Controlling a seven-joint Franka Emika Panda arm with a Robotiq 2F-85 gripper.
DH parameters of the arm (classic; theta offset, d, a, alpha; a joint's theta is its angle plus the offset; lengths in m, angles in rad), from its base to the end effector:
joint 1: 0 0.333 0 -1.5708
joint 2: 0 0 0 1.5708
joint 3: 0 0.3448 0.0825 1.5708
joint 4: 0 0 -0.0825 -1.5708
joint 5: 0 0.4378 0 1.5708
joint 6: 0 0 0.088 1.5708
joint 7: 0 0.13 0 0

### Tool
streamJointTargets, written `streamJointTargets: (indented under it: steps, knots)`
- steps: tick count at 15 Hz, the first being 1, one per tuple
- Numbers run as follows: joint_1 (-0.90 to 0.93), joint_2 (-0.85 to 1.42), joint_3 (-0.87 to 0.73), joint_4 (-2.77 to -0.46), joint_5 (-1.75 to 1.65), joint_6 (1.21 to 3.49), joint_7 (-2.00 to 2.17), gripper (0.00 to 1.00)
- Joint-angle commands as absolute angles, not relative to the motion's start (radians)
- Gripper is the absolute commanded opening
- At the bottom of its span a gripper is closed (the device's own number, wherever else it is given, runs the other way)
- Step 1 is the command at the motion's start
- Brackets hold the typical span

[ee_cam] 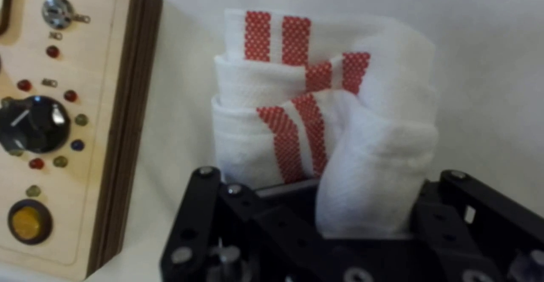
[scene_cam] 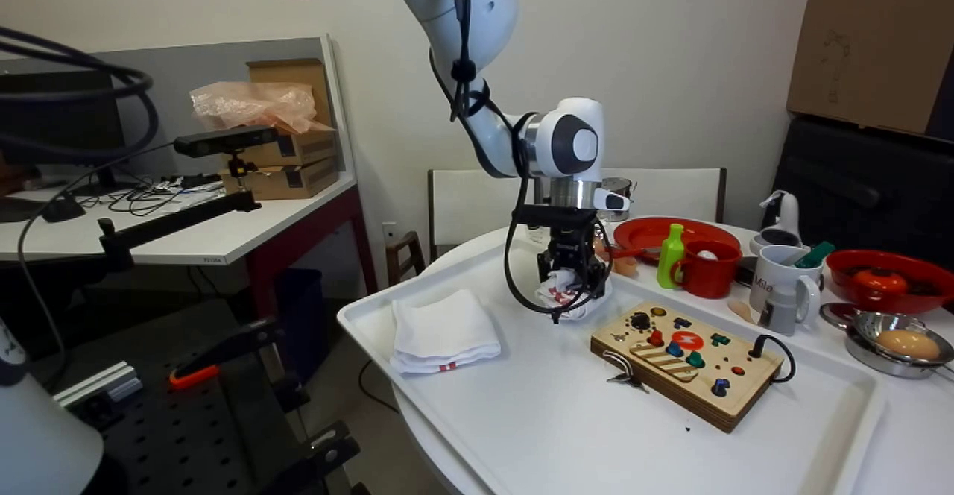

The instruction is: Use the white and red towel at the back to wipe the tray

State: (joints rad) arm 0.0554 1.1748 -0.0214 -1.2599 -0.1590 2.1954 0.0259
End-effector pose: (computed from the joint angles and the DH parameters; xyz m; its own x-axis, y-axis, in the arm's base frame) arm 0.7521 0.0196 -0.0358 0.9647 0.1078 -0.2403 0.1417 -0.9815 0.1286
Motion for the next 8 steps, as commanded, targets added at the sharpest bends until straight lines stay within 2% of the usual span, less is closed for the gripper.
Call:
streamJointTargets:
  steps: [1, 8]
  knots:
    - [0.057, 1.148, -0.028, -1.34, -0.147, 2.237, 0.029, 0.0]
    - [0.05, 1.09, -0.025, -1.471, -0.142, 2.275, 0.031, 0.0]
